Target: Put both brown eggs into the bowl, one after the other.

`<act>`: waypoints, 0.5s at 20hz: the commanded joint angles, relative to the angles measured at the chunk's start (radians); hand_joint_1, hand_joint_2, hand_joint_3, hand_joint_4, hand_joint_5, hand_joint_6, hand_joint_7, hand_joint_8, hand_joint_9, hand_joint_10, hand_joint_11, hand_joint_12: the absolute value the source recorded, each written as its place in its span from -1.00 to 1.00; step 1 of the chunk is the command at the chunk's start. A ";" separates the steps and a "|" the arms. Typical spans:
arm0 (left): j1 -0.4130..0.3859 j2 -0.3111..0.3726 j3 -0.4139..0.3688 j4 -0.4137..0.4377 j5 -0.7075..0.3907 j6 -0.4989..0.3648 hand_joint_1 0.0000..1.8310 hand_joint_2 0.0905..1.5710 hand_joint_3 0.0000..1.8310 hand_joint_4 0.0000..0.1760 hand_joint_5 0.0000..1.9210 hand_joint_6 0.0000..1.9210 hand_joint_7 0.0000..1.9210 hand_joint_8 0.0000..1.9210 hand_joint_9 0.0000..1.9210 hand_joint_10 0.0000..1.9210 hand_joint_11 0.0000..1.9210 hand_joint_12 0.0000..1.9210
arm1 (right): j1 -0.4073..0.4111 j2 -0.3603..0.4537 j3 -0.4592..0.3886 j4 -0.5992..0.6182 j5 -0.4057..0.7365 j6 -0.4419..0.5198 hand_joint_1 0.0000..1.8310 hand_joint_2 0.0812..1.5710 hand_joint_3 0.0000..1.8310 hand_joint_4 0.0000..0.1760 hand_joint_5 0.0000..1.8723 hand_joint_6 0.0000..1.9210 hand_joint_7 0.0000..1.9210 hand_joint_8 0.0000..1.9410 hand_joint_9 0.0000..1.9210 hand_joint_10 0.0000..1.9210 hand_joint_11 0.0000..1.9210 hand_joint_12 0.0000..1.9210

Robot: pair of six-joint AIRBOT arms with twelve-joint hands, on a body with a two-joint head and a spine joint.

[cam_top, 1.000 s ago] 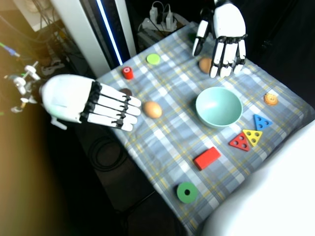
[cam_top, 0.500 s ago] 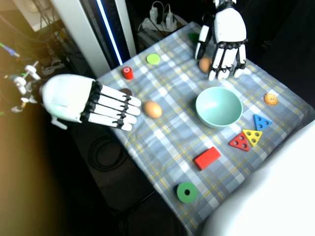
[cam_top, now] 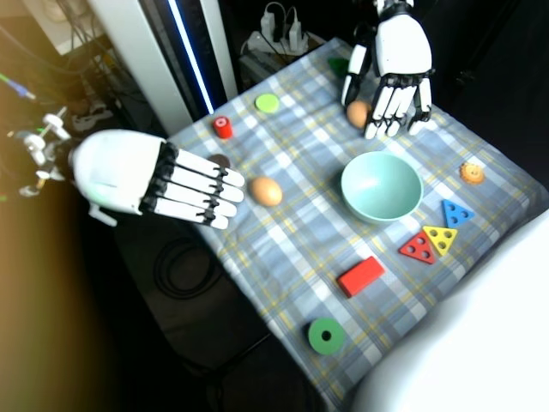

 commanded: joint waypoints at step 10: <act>-0.056 -0.010 0.016 -0.028 -0.154 -0.003 0.38 0.37 -1.00 -1.00 0.09 -0.36 0.03 0.25 0.09 -0.87 -0.77 -0.11 | 0.001 0.008 -0.001 0.030 0.122 0.009 -0.04 0.63 -1.00 -1.00 -0.22 -1.00 -0.26 -1.00 -0.24 -1.00 -0.48 -0.39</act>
